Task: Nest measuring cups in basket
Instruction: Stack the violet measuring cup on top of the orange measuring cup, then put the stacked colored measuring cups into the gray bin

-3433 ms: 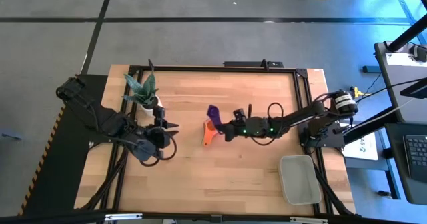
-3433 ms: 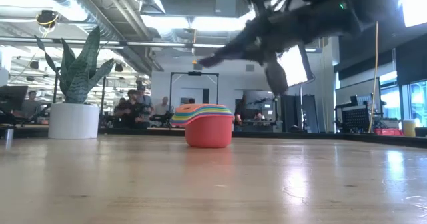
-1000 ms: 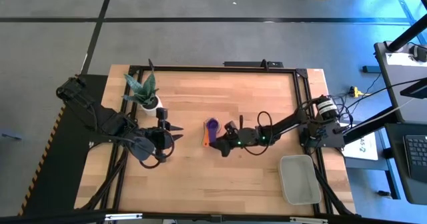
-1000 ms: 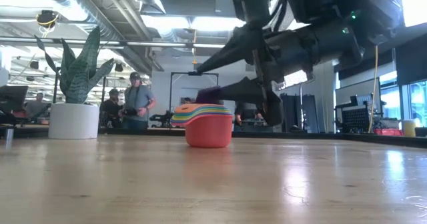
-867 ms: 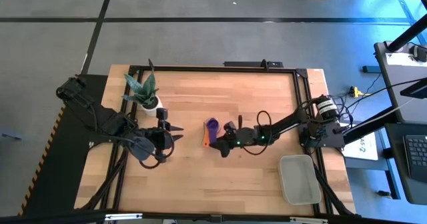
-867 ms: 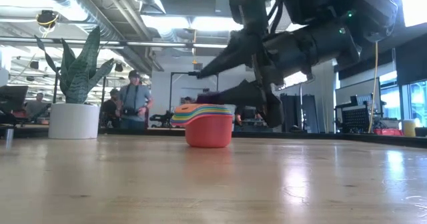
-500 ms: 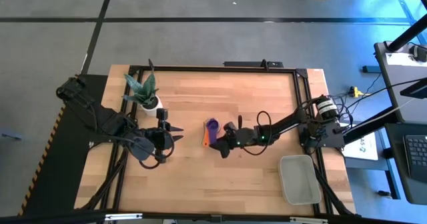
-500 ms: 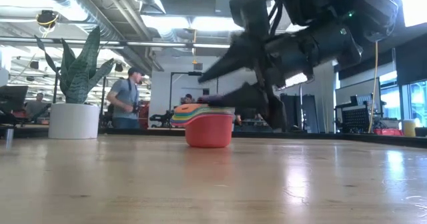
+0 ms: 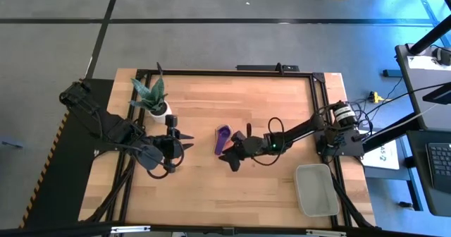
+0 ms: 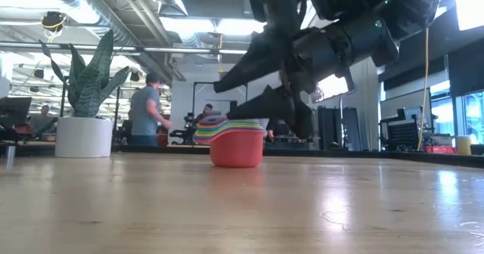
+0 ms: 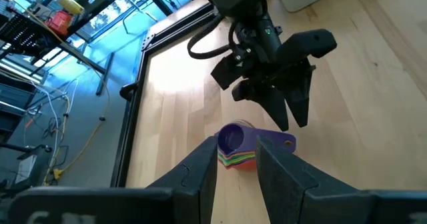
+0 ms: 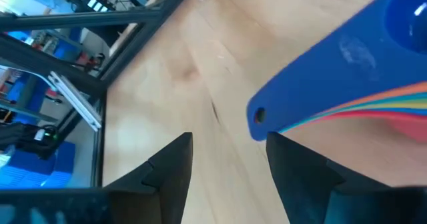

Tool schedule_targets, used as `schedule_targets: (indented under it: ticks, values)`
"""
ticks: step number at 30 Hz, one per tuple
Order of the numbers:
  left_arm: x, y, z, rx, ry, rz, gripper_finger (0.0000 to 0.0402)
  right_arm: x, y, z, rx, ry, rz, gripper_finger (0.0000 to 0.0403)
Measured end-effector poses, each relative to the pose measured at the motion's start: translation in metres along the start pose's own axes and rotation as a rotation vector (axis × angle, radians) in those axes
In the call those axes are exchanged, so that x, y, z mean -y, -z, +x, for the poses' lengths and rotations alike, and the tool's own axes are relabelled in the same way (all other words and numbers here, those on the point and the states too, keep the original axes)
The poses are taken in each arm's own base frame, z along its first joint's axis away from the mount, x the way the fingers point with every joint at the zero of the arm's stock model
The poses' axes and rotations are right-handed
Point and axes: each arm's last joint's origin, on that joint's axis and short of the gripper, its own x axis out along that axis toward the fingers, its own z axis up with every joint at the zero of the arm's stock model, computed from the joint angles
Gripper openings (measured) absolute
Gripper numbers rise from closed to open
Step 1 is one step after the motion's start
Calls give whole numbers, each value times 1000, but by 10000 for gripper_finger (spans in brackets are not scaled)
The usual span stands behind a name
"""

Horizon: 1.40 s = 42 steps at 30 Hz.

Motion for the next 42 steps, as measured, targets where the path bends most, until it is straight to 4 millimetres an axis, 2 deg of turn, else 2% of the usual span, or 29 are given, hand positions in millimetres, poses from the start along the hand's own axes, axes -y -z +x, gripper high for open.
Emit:
schedule_targets:
  ticks: [7, 14, 17, 21, 26, 30, 36, 39, 42]
  values:
    - [0, 0, 0, 0, 3, -1, 96, 0, 1, 3, -2, -37, 6, 195]
    - [0, 1, 1, -6, 30, -35, 96, -18, -7, -3, -92, -294, -24, 195]
    - [0, 1, 3, -16, 35, -78, 96, -20, -7, -8, -154, -319, -79, 195]
    - [1, 2, 16, -59, 35, -167, 96, -21, -6, -19, -236, -253, -214, 195]
    - [2, 6, 49, -169, 10, -328, 96, -21, -14, -53, -307, -54, -388, 195]
    - [3, 11, 74, -250, -10, -373, 96, -22, -29, -96, -330, 116, -521, 195]
    - [-15, 15, 112, -419, 5, -527, 96, -10, -42, -161, -422, 356, -630, 195]
    - [-26, 11, 125, -480, 16, -591, 96, -2, -44, -185, -457, 479, -639, 195]
    - [-40, 2, 132, -530, 0, -653, 96, 5, -46, -199, -433, 621, -630, 195]
